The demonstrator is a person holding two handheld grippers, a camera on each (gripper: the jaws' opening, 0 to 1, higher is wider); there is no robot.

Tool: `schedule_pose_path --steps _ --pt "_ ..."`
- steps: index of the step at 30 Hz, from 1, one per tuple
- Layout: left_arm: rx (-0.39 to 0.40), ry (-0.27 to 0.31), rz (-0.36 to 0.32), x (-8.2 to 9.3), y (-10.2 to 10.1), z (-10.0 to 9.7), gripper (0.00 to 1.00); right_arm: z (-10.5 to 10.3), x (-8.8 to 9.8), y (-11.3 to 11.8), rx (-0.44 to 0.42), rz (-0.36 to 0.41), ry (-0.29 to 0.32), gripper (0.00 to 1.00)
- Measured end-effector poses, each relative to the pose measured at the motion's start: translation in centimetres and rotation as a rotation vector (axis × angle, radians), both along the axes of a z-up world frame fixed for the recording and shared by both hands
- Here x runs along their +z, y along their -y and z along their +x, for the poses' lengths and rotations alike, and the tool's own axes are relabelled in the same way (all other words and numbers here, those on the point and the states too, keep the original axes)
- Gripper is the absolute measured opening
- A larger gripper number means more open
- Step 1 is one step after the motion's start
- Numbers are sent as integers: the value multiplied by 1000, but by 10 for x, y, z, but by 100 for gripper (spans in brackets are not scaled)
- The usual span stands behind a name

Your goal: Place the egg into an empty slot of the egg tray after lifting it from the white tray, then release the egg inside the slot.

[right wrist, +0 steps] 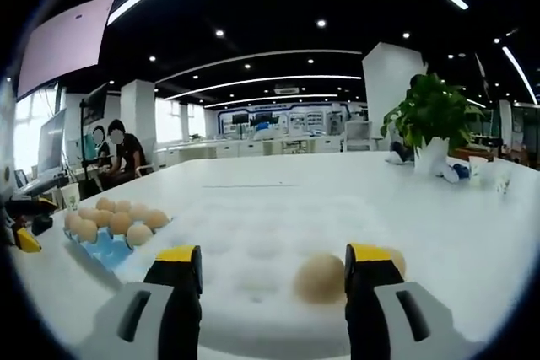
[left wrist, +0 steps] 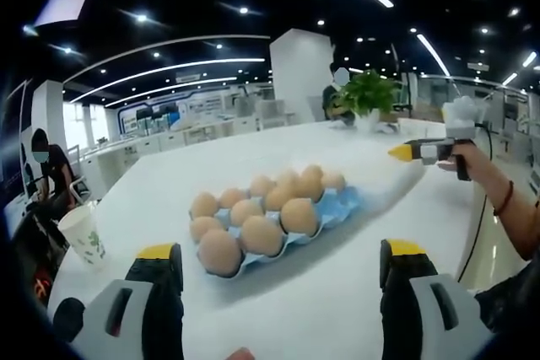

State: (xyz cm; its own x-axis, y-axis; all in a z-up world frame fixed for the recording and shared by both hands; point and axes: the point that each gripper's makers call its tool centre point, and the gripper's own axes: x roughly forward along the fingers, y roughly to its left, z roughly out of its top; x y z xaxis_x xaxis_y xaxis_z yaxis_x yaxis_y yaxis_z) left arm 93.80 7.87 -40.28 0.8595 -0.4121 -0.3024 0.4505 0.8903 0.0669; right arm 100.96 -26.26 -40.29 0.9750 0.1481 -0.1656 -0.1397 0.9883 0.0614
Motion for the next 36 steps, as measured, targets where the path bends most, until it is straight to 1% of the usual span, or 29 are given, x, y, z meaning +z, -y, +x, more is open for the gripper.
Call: schedule_pose_path --steps 5,8,12,15,19,21,23,25,28,29,36 --pt "1 -2 -2 -1 0 0 99 3 -2 10 -32 7 -5 62" --pt "3 -4 -1 -1 -1 0 99 4 -5 13 -44 -4 -17 56" --pt "7 -5 -2 -1 -2 1 99 7 -6 20 -70 6 -21 45" --pt "8 -8 1 -2 -2 1 99 7 -12 25 -87 15 -49 38" --pt "8 -9 1 -1 -1 2 99 7 -17 29 -103 0 -68 32" --pt "8 -10 3 -2 -1 2 99 7 -17 33 -116 -11 -66 29" --pt "7 -12 4 -2 0 2 99 9 -17 35 -123 -4 -68 28" --pt "5 -15 6 -3 1 3 99 9 -17 35 -120 -20 -68 28" --pt "7 -15 6 -3 1 3 99 7 -23 34 -119 -77 -99 29" --pt "7 -15 6 -3 1 3 99 8 -21 35 -120 -101 -90 29" --pt "5 -15 10 -3 2 3 99 9 -21 37 -125 -77 -93 29"
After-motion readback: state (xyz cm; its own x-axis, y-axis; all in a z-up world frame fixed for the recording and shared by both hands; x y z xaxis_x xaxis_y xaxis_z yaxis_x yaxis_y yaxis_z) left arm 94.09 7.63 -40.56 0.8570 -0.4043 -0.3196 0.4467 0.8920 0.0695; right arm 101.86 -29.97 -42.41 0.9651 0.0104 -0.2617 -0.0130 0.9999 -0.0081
